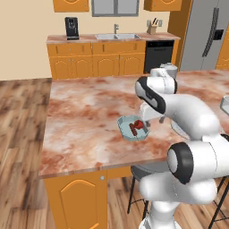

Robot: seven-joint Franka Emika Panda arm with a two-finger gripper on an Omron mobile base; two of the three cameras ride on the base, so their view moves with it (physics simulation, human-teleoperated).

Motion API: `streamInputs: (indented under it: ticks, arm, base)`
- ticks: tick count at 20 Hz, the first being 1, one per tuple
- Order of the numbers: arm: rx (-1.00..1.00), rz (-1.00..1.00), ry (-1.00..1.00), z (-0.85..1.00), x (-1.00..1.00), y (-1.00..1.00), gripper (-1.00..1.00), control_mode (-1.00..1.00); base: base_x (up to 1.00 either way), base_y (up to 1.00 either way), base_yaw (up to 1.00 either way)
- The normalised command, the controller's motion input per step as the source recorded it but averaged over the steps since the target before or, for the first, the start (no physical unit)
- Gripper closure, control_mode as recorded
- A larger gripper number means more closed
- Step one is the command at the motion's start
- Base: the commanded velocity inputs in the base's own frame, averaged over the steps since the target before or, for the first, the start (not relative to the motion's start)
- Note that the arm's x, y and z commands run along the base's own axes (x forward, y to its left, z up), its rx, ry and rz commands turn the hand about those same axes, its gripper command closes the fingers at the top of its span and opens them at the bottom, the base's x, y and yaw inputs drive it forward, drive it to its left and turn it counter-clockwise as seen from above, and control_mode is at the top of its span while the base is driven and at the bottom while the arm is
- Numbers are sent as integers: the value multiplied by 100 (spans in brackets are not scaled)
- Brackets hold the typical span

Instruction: Place one cooked food and one vegetable from the large plate to each tupperware container.

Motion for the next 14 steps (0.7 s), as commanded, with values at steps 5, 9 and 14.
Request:
streamInputs:
  ticks: [5, 9, 14]
  arm:
    - [0, 8, 0, -4, -63, 5, -100, -100]
    - [0, 0, 2, -16, -10, 0, -100, -100]
    - [0, 0, 0, 0, 0, 0, -100, -100]
  base:
    - [0, 0, 0]
    - [0, 0, 0]
    - [0, 0, 0]
